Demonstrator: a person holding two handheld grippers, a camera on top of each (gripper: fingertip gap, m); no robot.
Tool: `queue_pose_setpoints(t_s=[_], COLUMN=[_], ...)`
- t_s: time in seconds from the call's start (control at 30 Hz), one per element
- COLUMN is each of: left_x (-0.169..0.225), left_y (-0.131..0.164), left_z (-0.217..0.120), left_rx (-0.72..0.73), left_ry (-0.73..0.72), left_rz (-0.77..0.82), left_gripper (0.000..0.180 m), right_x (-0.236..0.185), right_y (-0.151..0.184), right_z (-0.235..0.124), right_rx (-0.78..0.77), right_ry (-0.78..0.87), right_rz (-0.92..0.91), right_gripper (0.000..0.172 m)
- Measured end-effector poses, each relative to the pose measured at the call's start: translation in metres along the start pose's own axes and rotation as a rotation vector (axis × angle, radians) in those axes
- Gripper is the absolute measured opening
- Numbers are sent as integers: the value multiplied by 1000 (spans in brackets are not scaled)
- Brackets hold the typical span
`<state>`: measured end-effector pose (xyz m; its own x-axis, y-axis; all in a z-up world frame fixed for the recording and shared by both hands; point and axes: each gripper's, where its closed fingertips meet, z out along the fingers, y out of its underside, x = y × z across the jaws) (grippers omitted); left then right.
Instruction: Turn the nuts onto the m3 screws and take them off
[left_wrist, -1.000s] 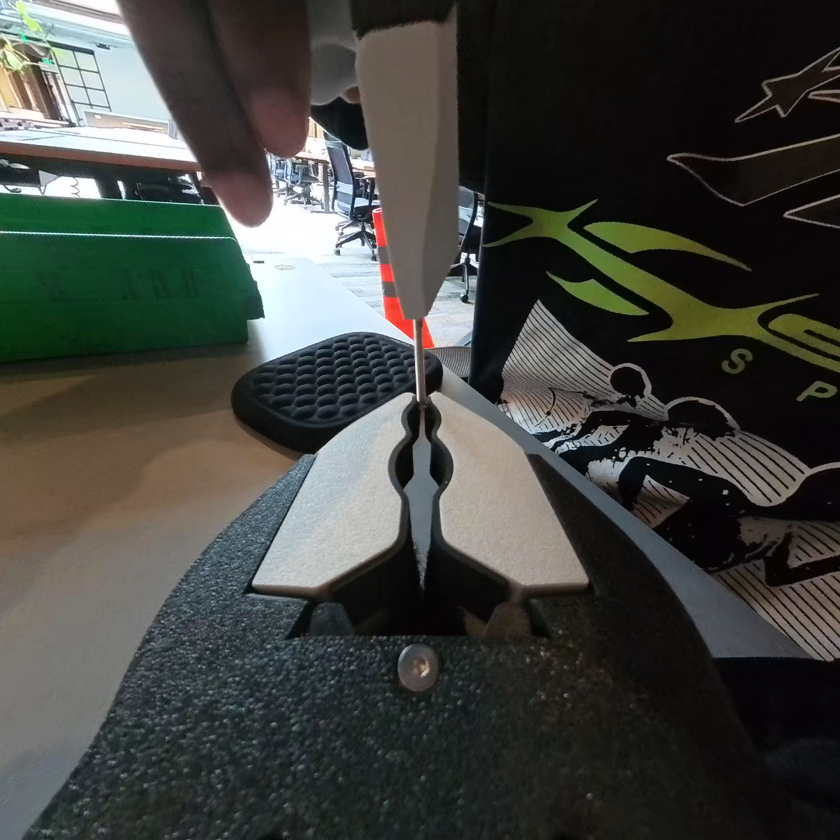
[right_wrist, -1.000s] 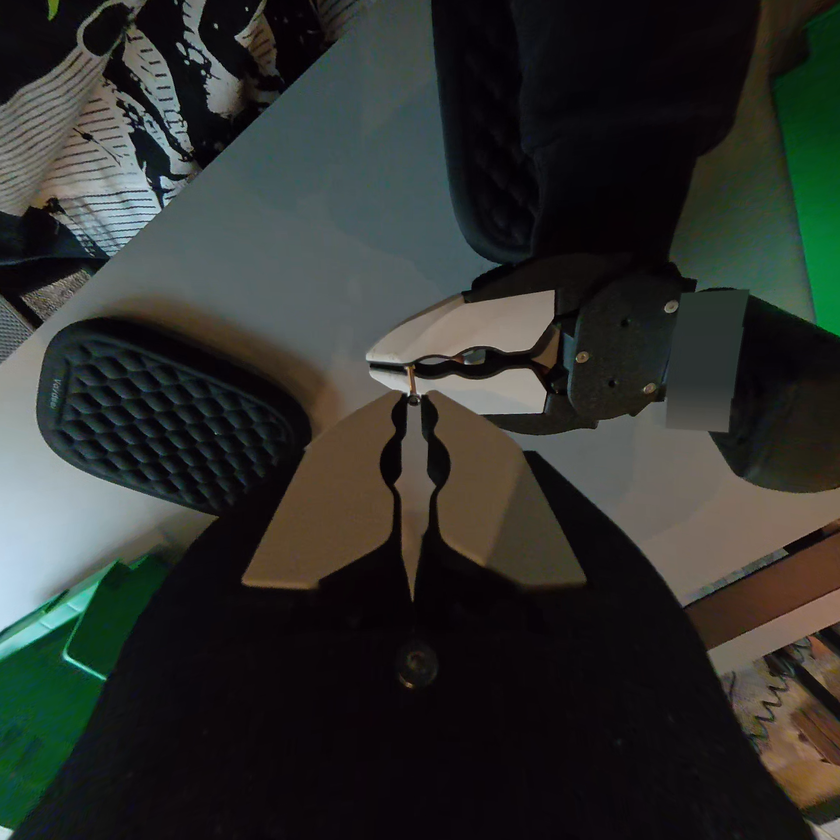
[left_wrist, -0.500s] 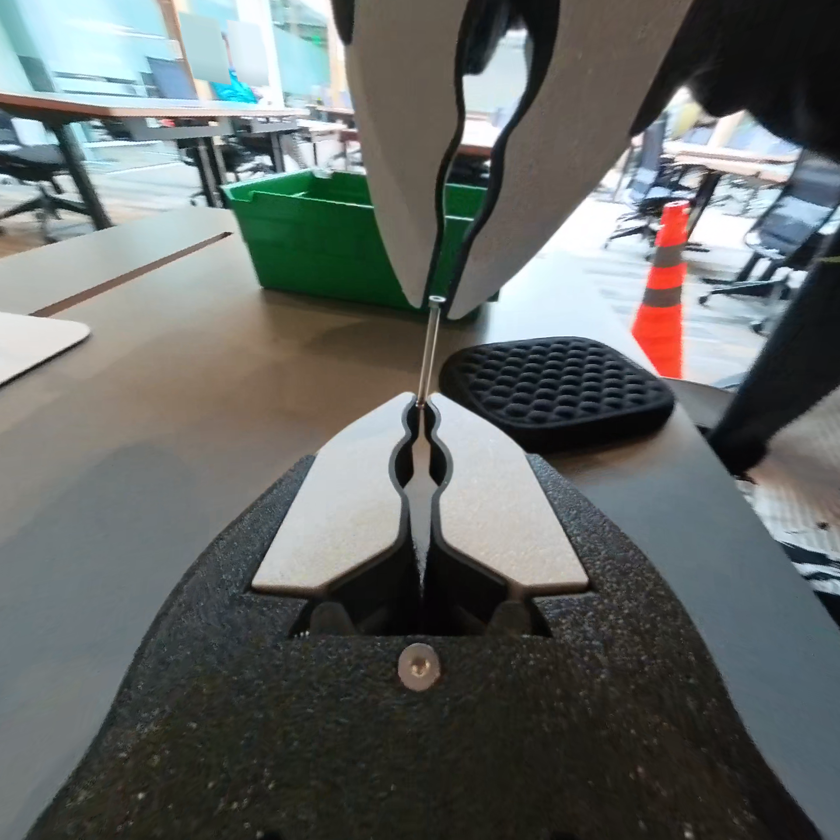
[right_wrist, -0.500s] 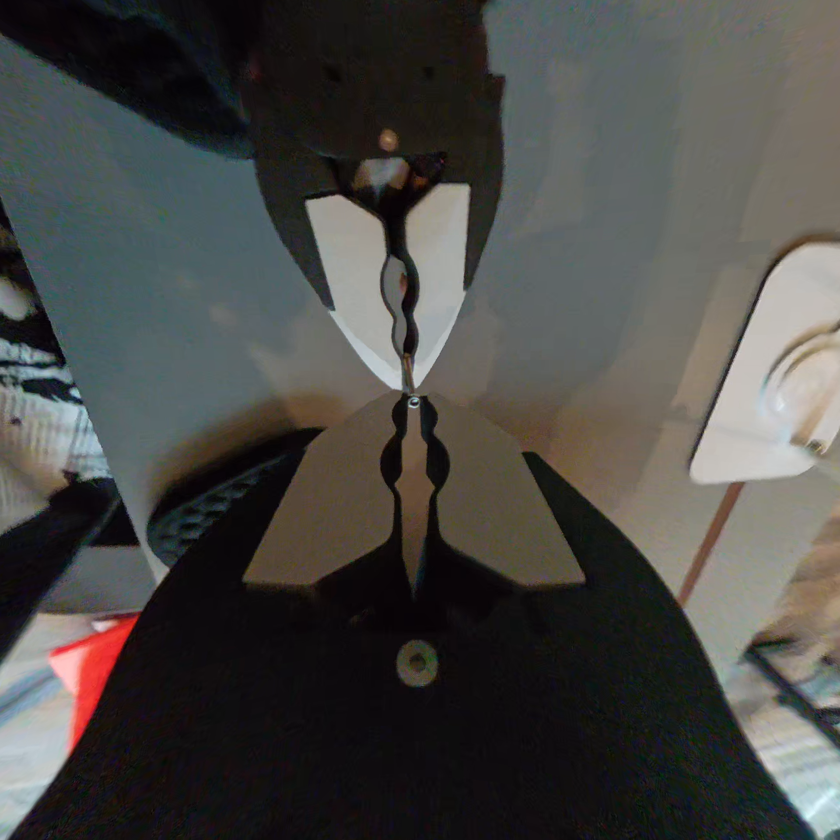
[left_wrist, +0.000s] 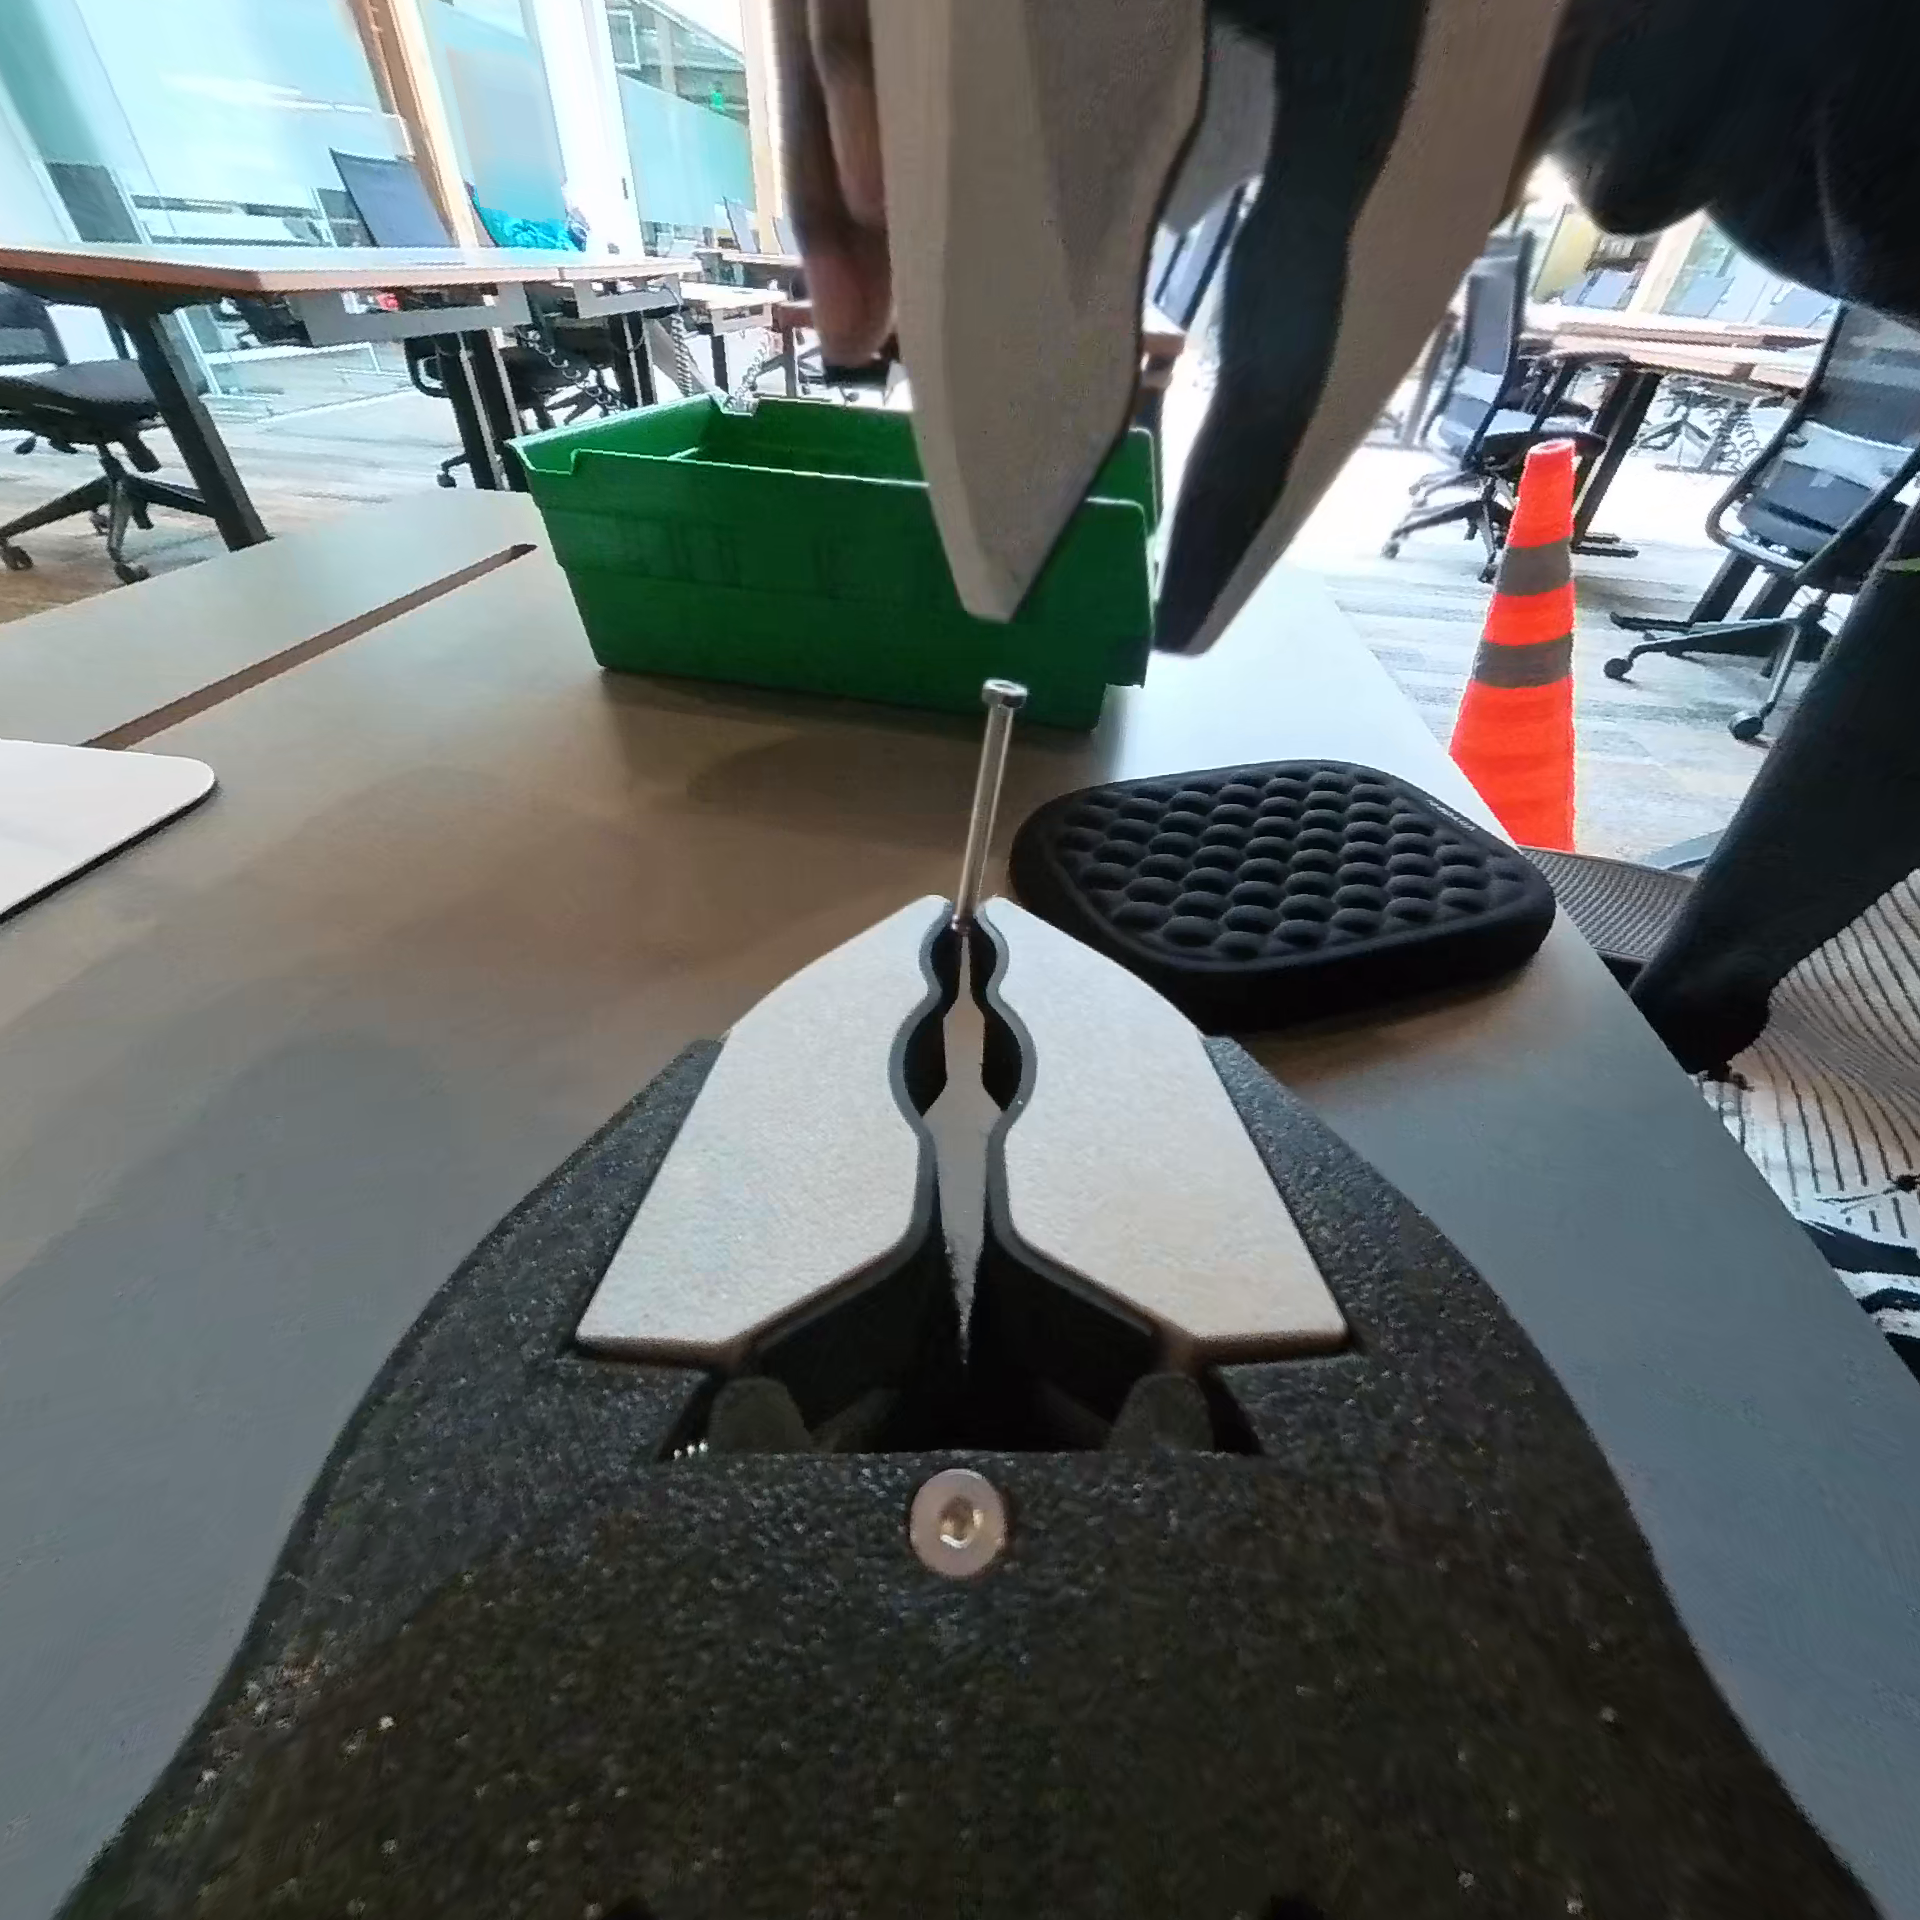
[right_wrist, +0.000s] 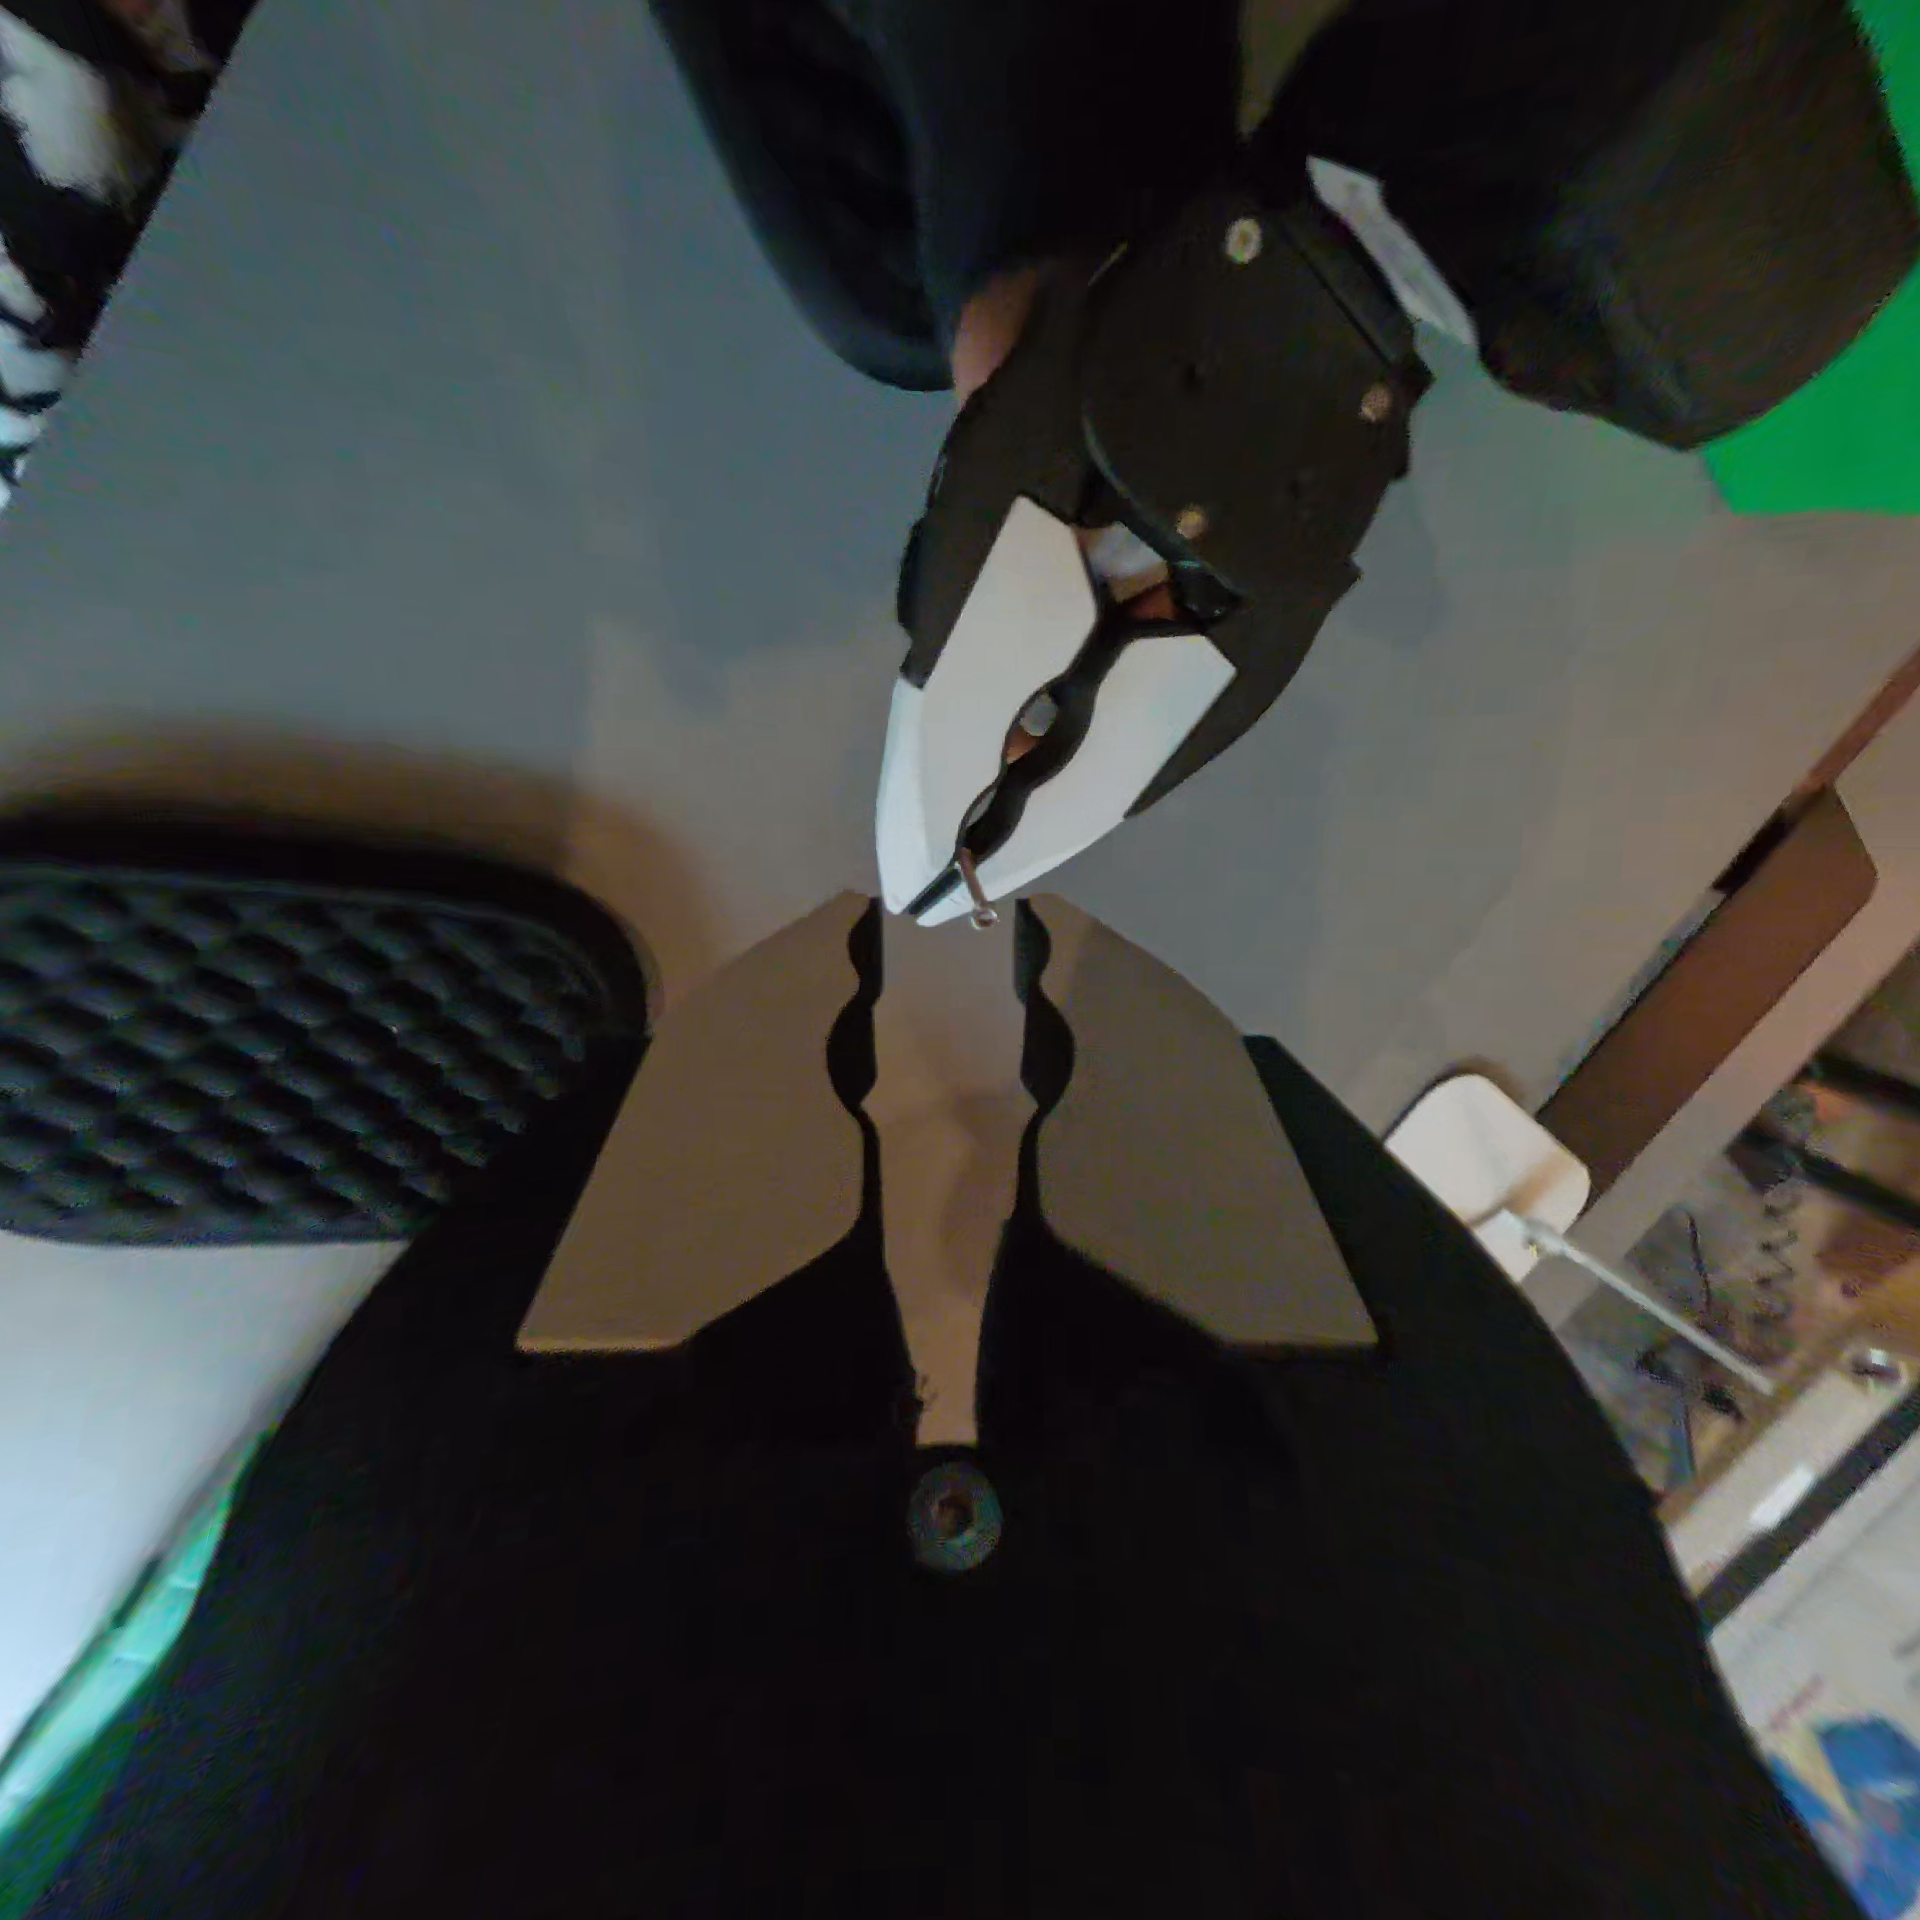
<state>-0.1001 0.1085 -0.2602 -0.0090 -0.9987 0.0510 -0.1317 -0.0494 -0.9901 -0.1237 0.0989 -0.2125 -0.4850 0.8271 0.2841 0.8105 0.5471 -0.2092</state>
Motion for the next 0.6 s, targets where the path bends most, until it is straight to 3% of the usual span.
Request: queue_pose_setpoints(t_s=[0.37,0.6], left_x=[3,-2], left_y=[0,0], left_z=[0,0], left_rx=[1,-1], left_ry=[25,-15], left_rz=[5,-16], left_gripper=[0,0], right_x=[3,8], right_y=[5,12], right_z=[10,11], right_rx=[2,-89], right_ry=[-82,5], right_rz=[-87,215], right_gripper=[5,4])
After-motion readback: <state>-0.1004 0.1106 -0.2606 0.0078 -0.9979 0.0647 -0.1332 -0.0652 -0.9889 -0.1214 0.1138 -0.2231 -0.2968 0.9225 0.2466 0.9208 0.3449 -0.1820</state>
